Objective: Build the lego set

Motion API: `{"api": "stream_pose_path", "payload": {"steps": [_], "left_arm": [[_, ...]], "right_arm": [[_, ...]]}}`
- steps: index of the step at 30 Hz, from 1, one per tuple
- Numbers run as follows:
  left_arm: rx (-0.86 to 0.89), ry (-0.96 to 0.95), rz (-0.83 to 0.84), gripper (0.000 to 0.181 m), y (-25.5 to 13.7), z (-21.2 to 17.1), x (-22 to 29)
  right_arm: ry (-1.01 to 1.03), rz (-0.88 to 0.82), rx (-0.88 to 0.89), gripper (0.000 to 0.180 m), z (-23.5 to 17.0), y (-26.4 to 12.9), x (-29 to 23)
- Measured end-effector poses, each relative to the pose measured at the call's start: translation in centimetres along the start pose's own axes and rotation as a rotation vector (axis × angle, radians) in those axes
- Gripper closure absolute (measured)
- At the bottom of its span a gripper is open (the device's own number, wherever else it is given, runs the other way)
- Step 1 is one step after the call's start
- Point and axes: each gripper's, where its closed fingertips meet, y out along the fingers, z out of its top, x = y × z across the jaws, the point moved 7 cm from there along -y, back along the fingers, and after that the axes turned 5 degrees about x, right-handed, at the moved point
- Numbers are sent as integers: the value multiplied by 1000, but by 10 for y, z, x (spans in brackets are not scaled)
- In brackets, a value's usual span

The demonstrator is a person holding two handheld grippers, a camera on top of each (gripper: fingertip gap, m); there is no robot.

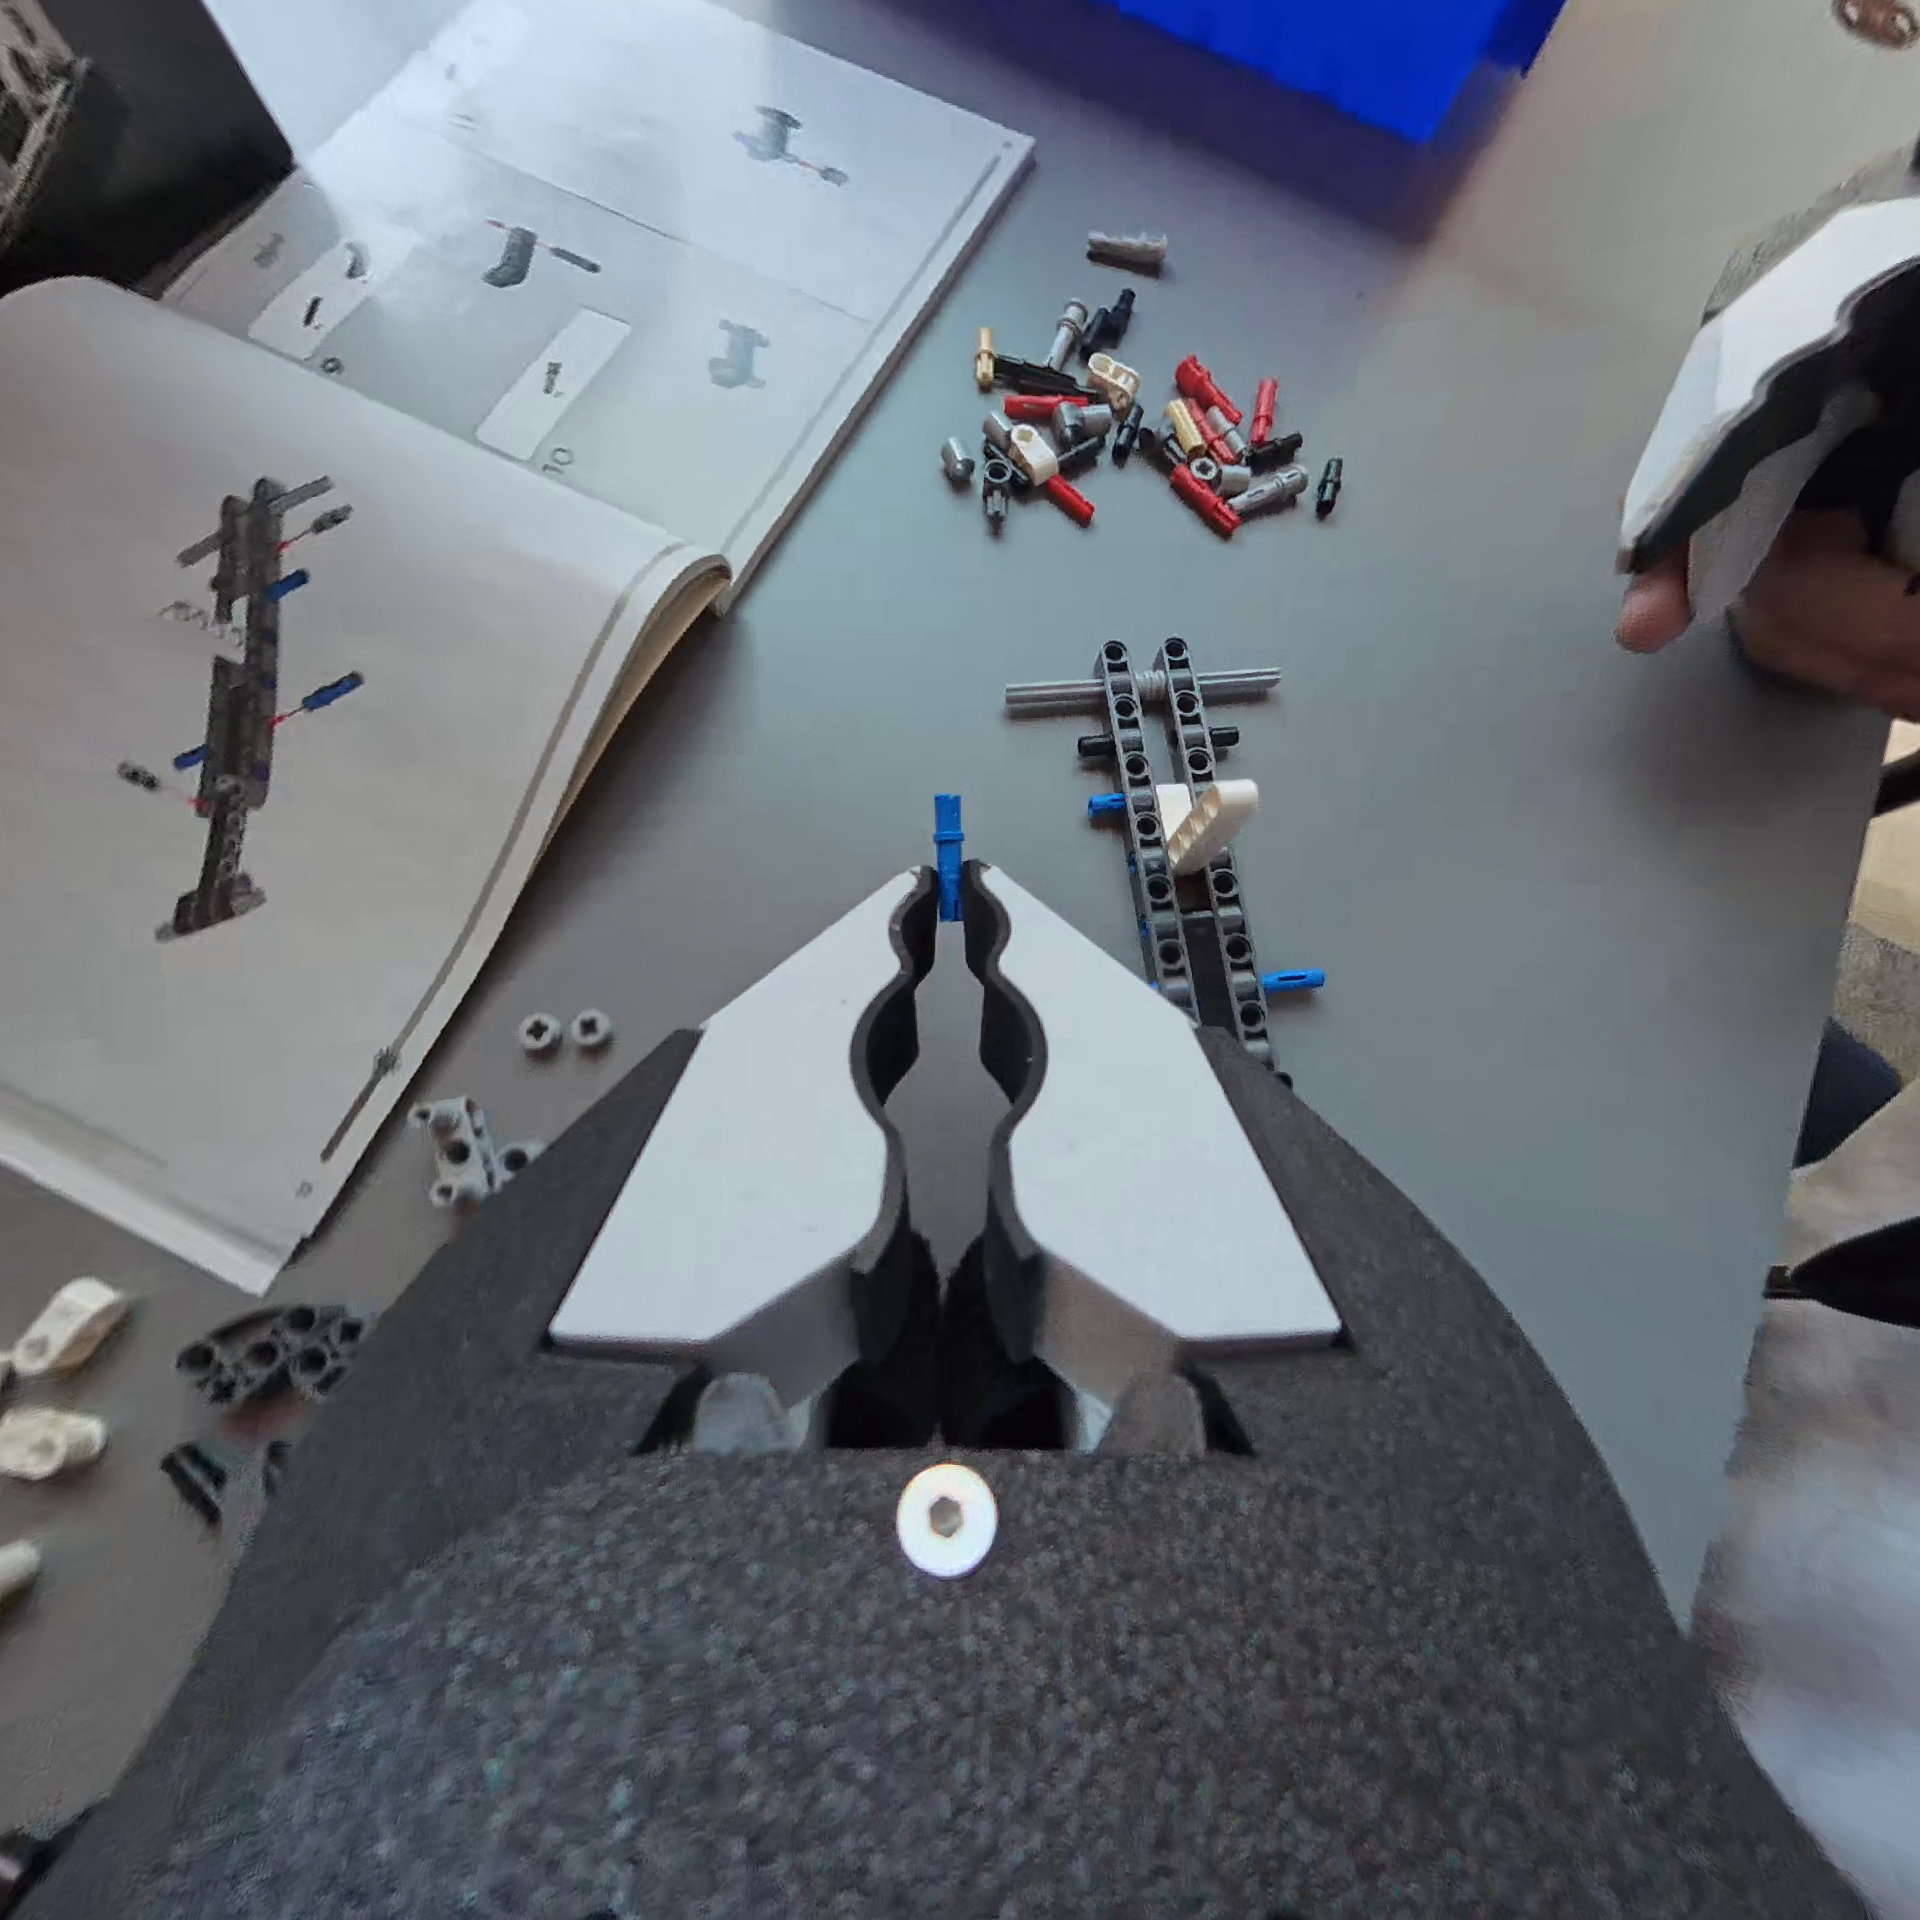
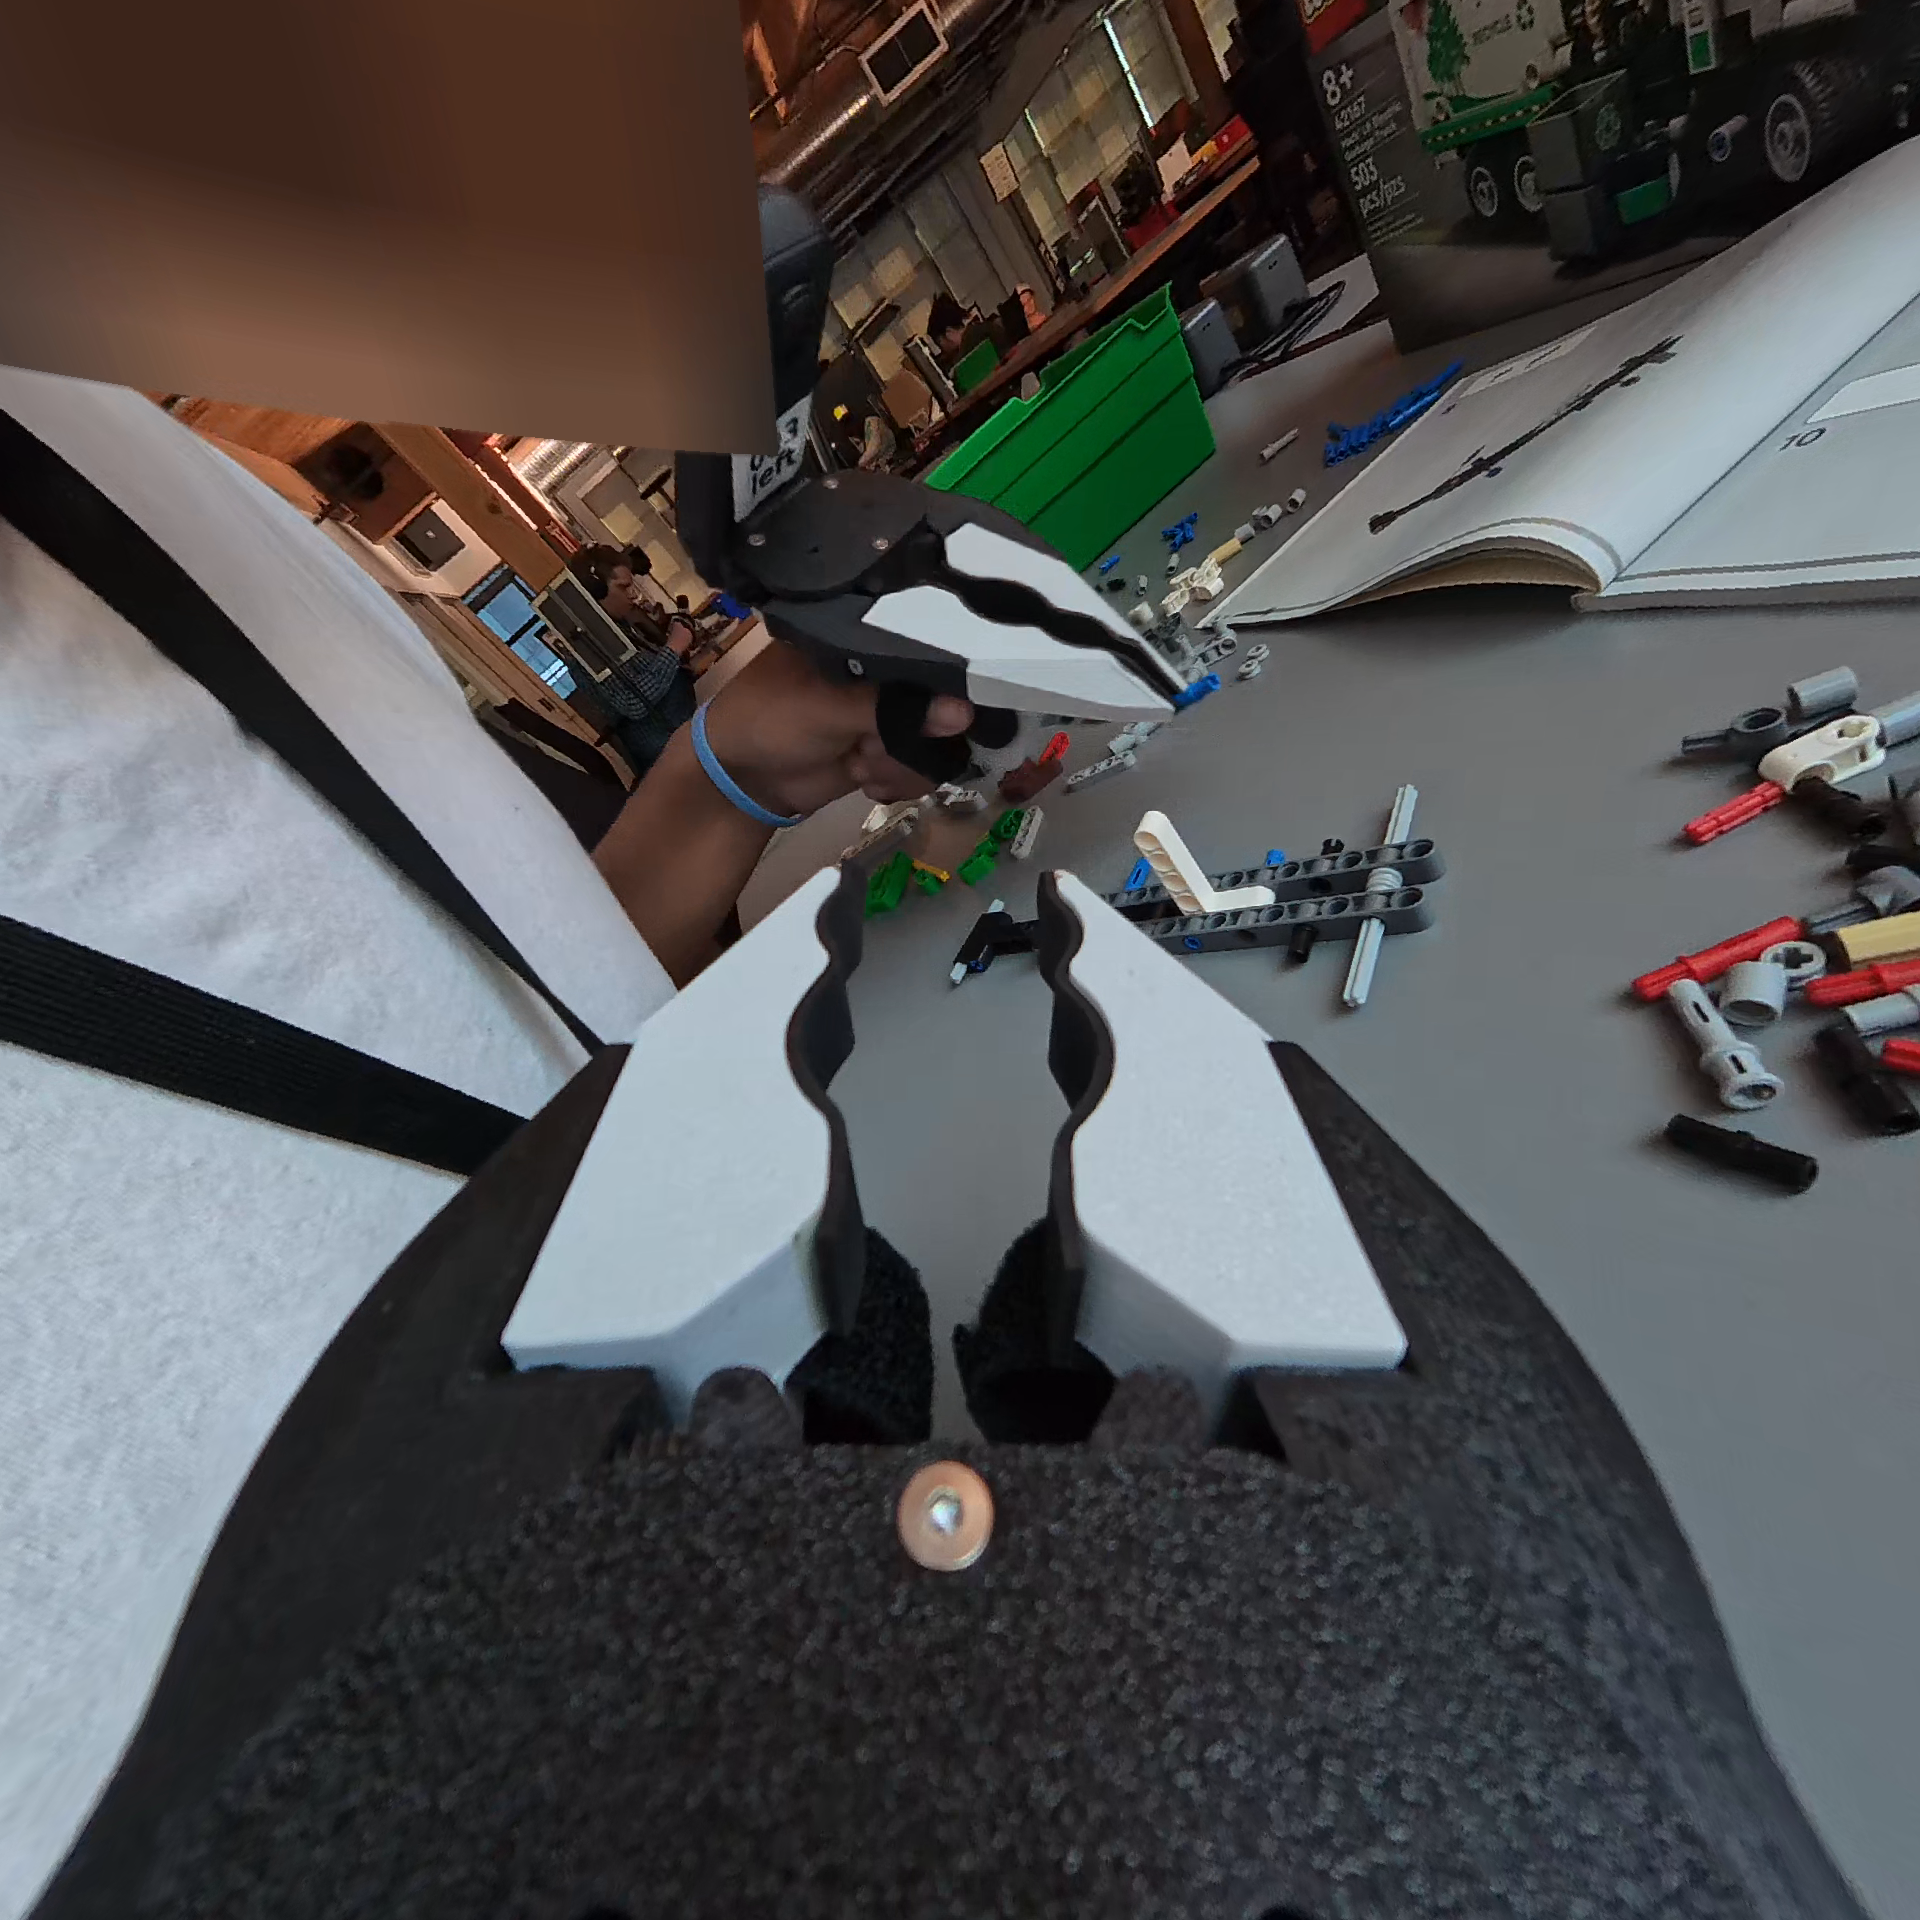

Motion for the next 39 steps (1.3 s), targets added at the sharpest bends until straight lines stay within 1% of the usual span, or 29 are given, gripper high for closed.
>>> {"api": "stream_pose_path", "payload": {"steps": [2, 6, 10, 17, 26, 29, 31, 35, 39], "left_arm": [[53, -75, 15, 177, -16, -5, -2], [120, -188, -25, 177, -39, -15, 3], [134, -214, -5, 177, -53, -25, 9], [224, -225, 3, 177, -74, -30, 31], [285, -236, -95, 177, -71, -33, 77], [307, -270, -148, 177, -66, -29, 89], [315, -291, -188, 177, -63, -26, 96], [313, -291, -209, 177, -57, -20, 102], [313, -305, -216, 177, -50, -15, 104]], "right_arm": [[-4, -5, -6, 147, 0, 1, 0], [-17, -25, -21, 147, -2, 4, 1], [-27, -36, -27, 148, -3, 5, 1], [-44, -50, -8, 148, -3, 3, -2], [-100, -62, 12, 150, -7, 1, -14], [-170, -31, 30, 152, -13, 7, -28], [-197, -1, 8, 151, -20, 15, -36], [-213, 32, -48, 147, -29, 22, -41], [-208, 34, -37, 145, -27, 19, -40]]}}
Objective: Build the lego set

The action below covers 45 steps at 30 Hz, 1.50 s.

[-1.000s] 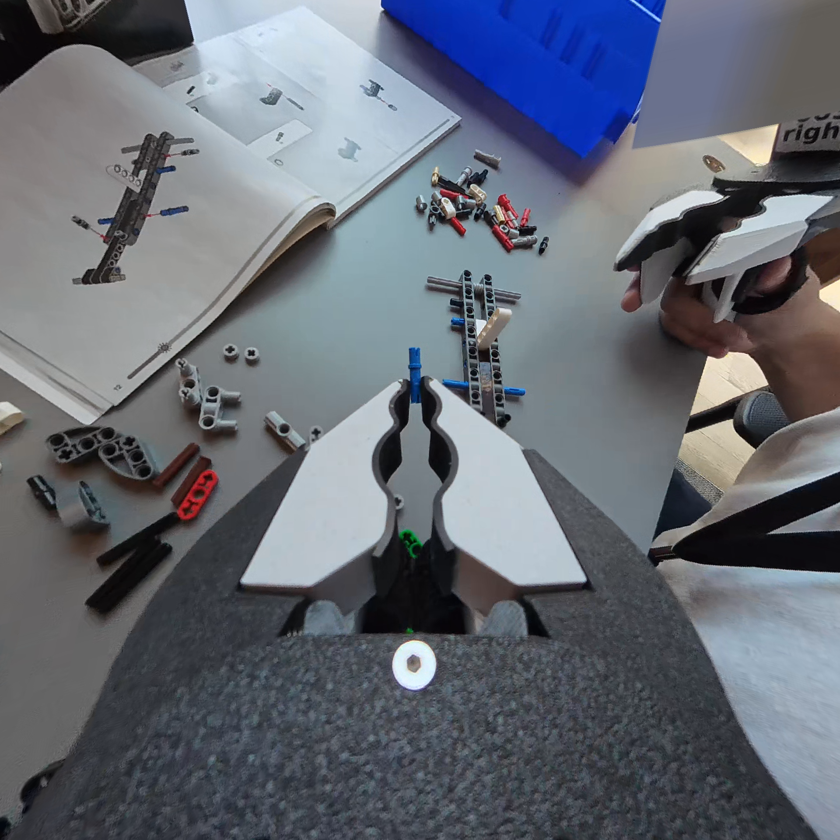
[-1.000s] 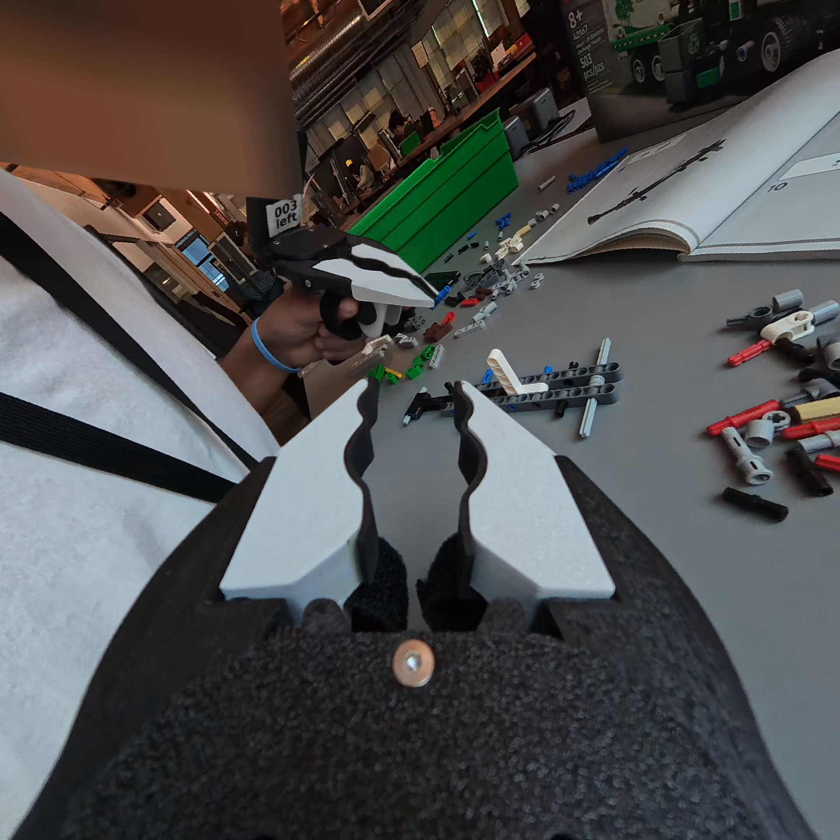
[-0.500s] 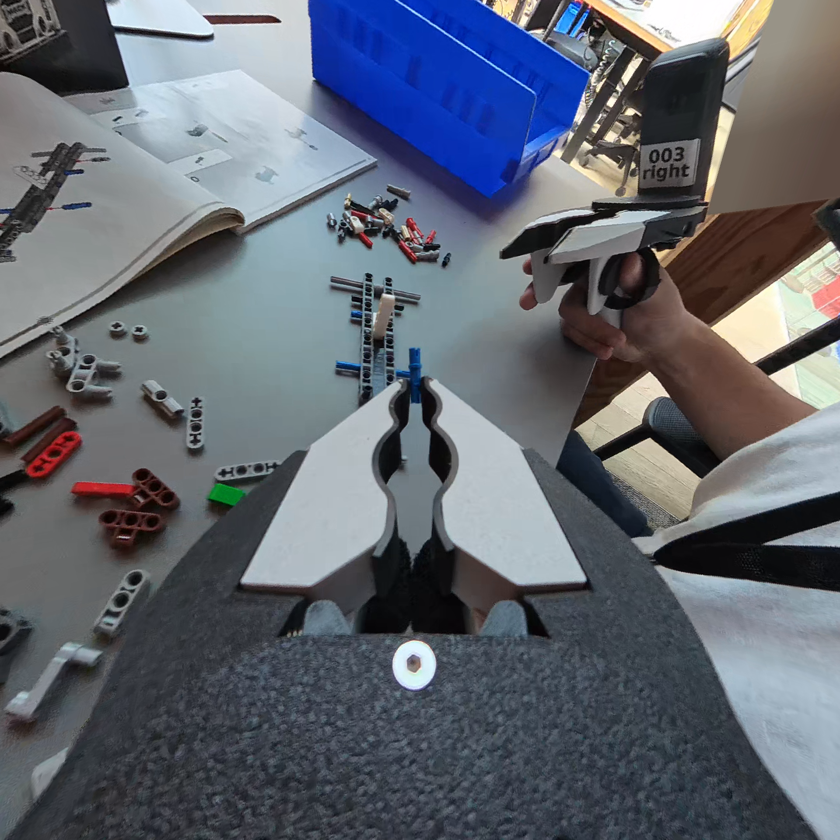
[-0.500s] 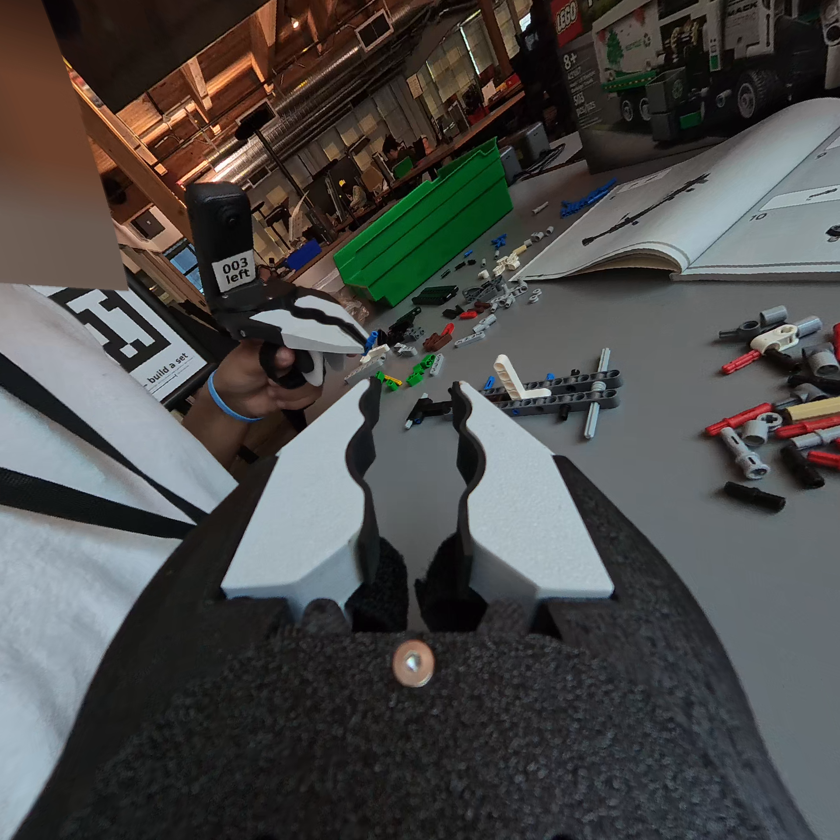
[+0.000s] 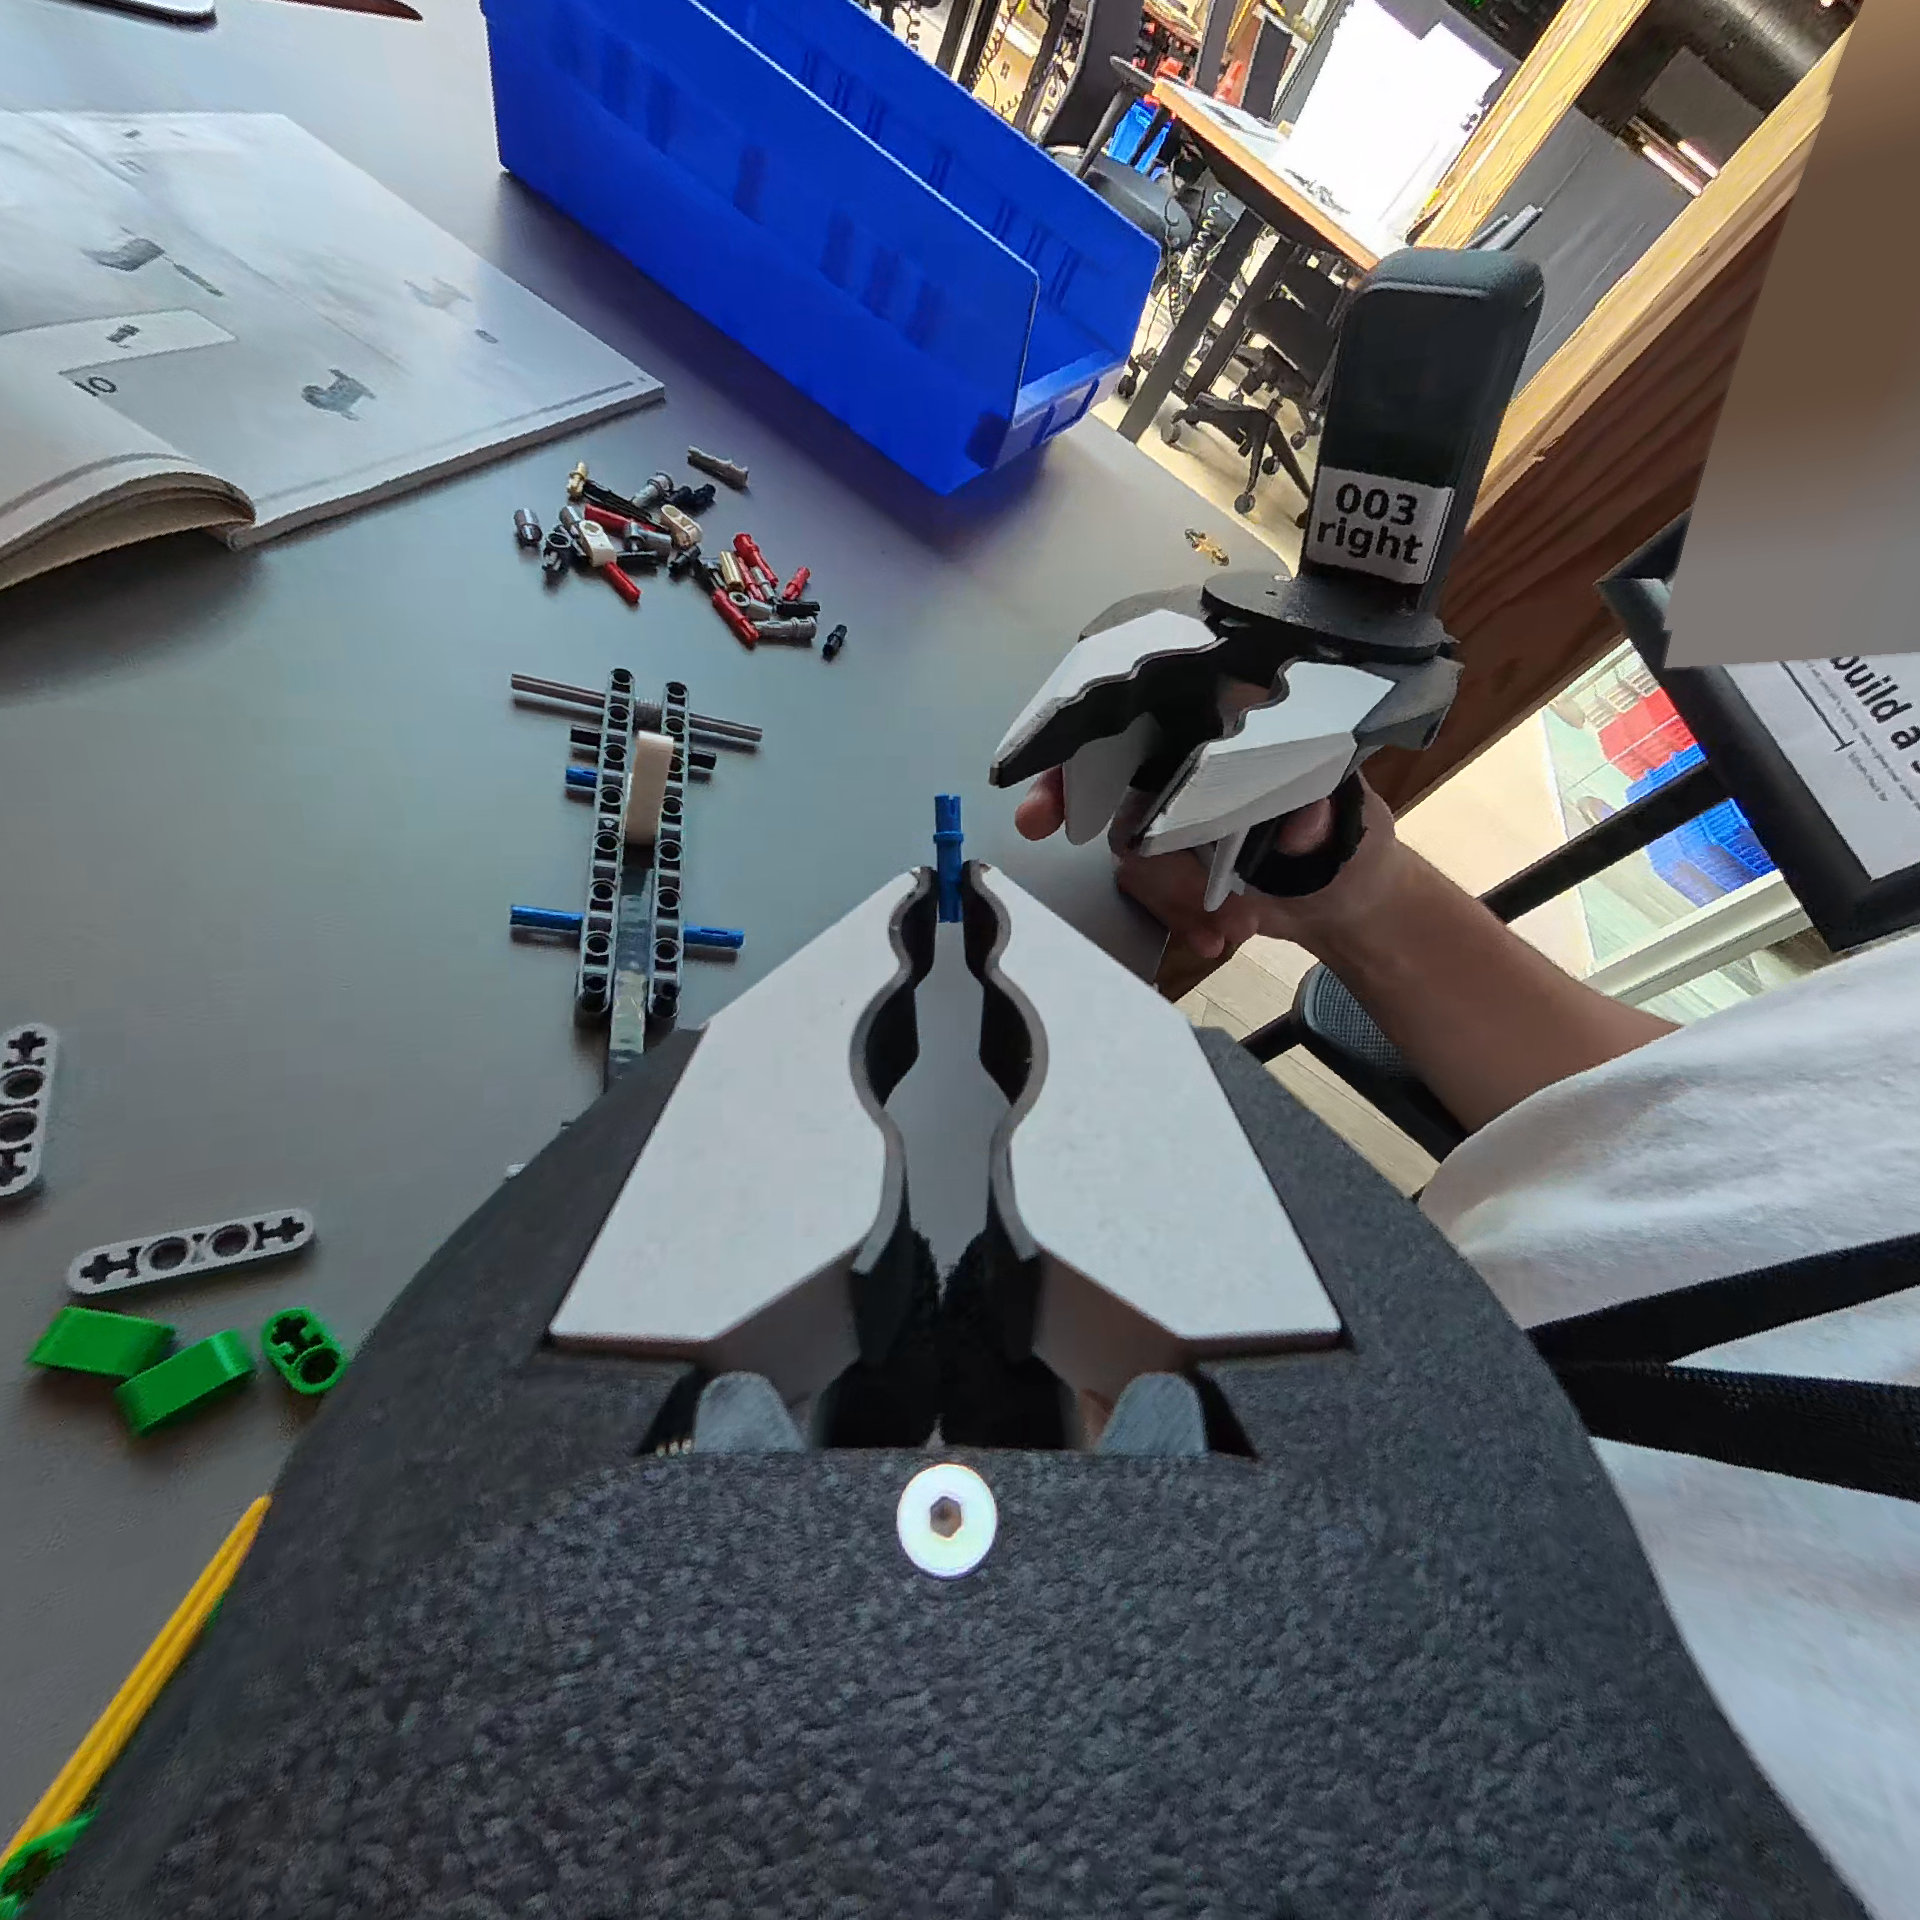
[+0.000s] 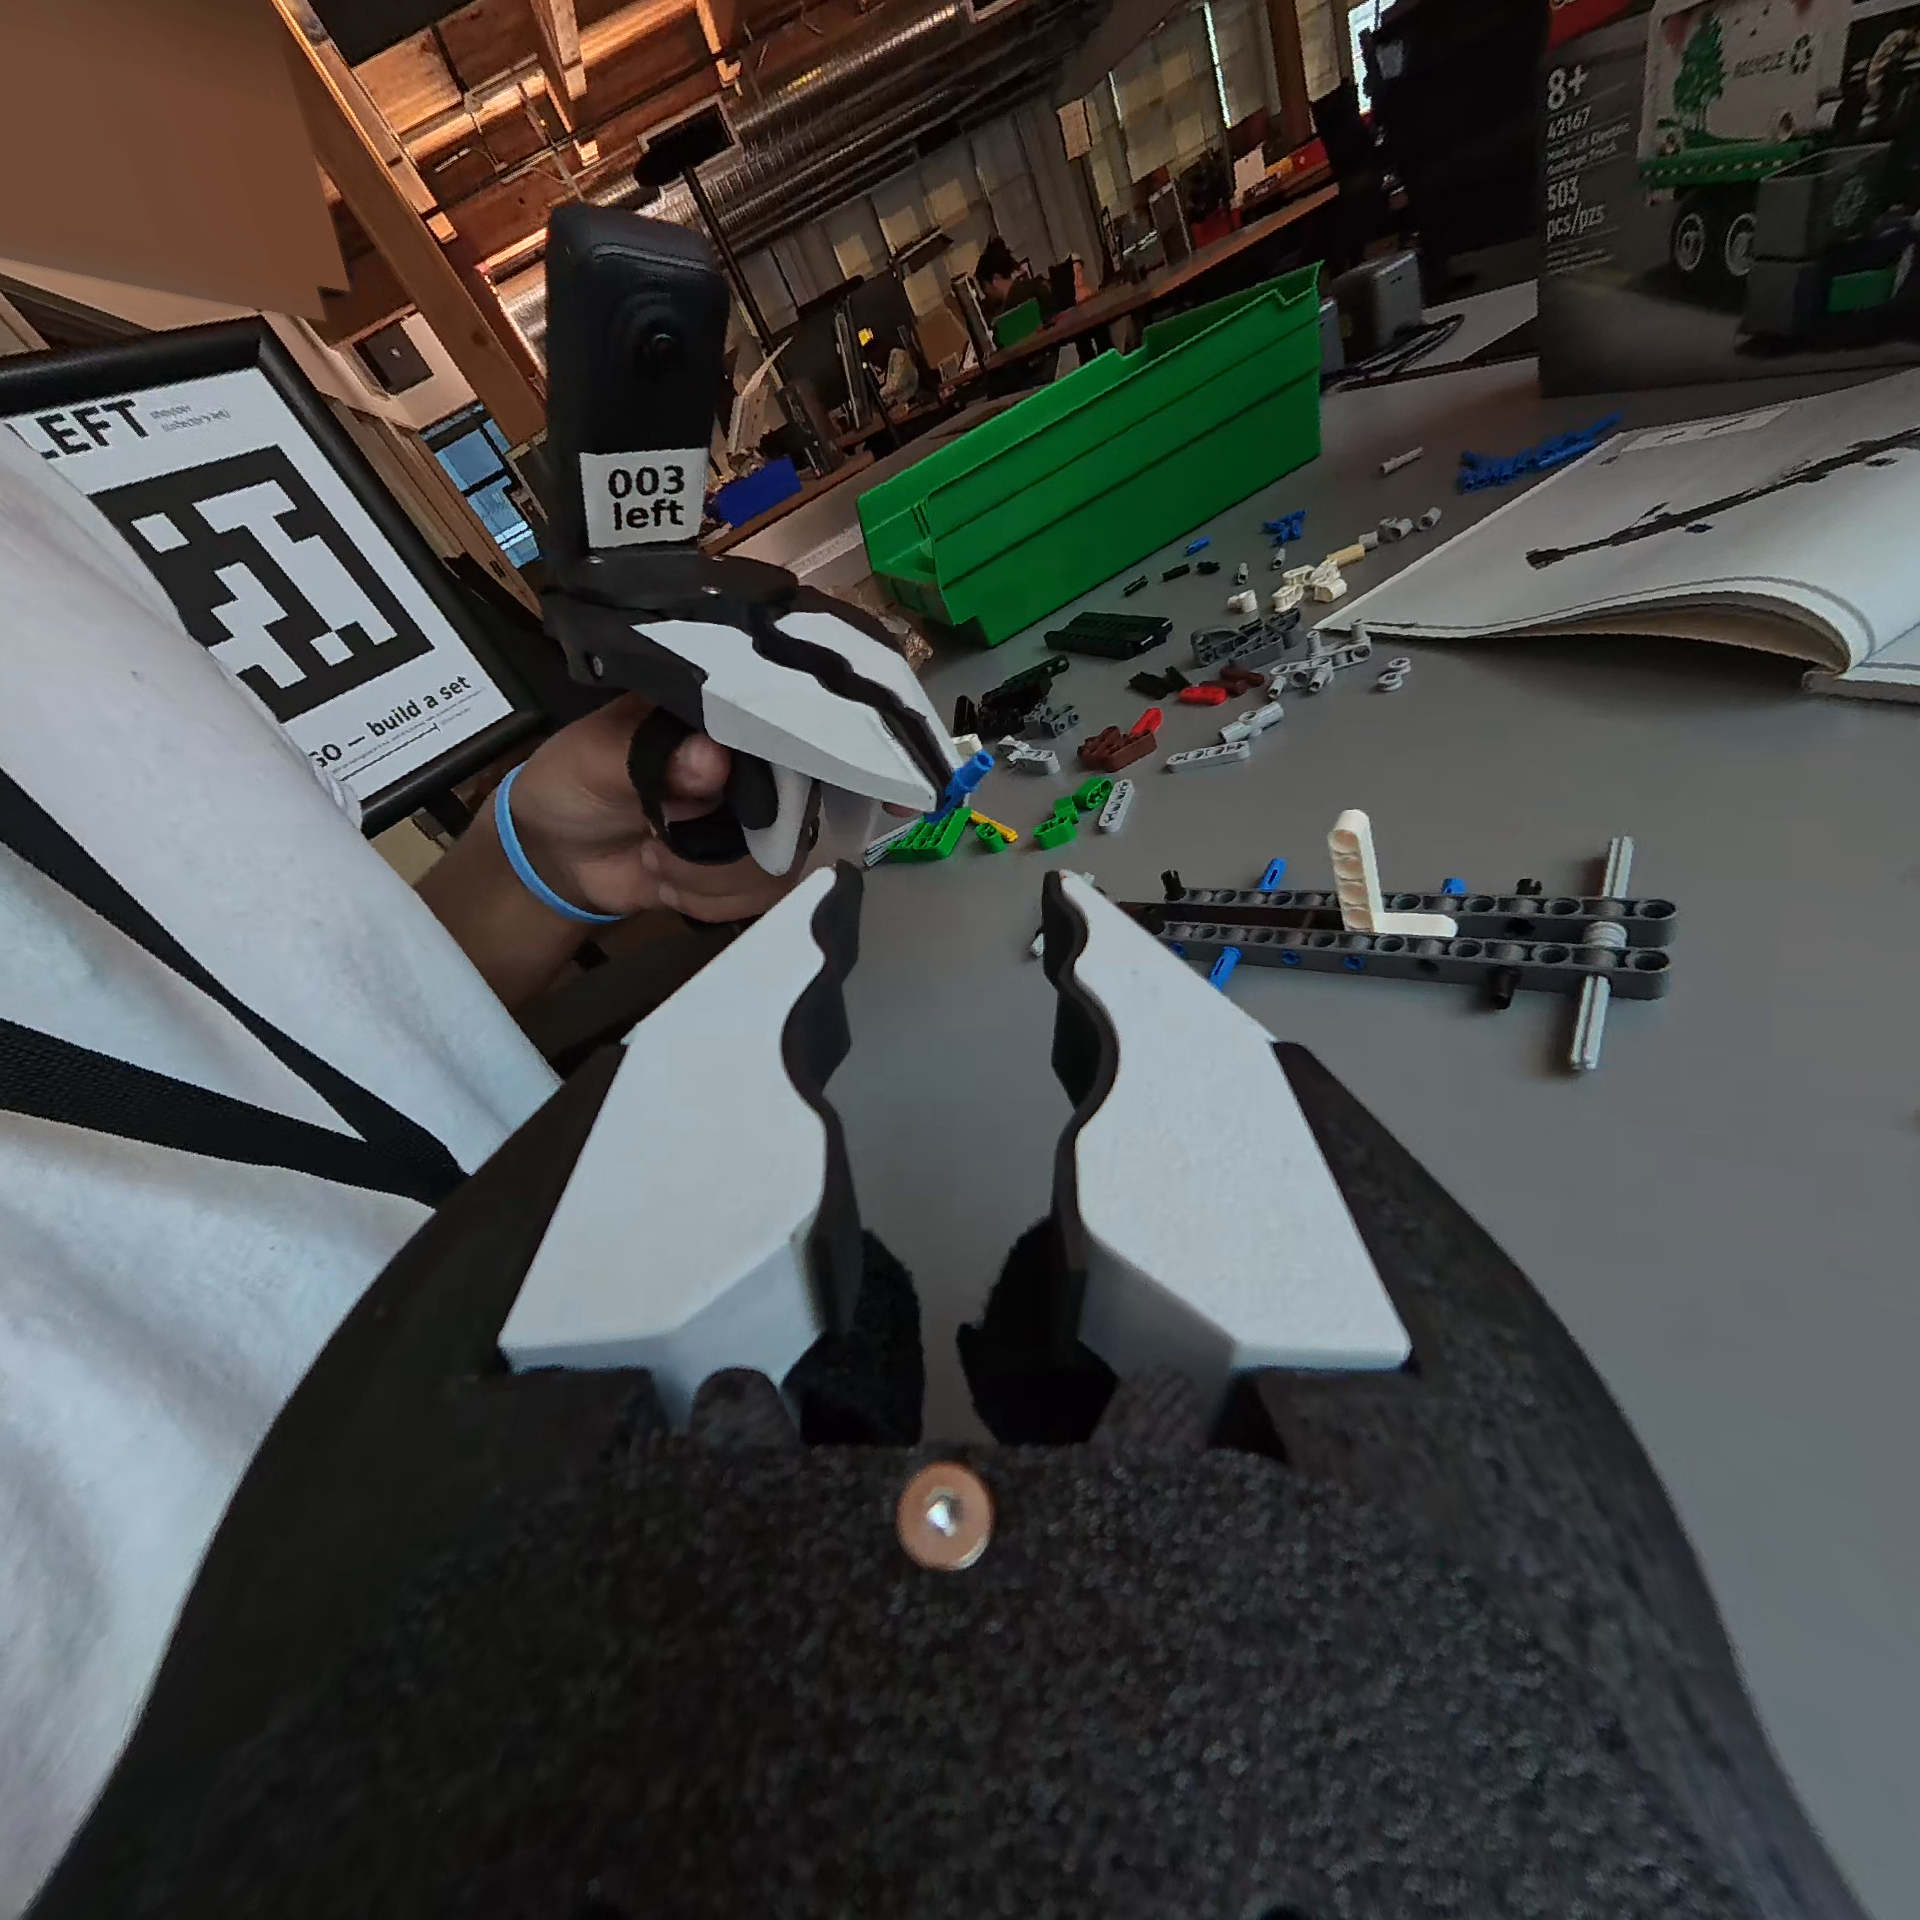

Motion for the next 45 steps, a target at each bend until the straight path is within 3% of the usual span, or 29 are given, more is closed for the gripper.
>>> {"api": "stream_pose_path", "payload": {"steps": [11, 29, 35, 45], "left_arm": [[98, -281, -234, 178, 23, 0, 2], [24, -249, -217, 178, 34, -8, 4], [-54, -22, -131, 178, 32, -13, 7], [-219, 832, 97, 177, 10, -4, 1]], "right_arm": [[-73, -1, 27, 144, 1, 3, -8], [-40, 7, 43, 144, 3, -1, -5], [9, 23, 78, 145, 6, -6, -1], [162, -53, -27, 158, 7, 2, 15]]}}
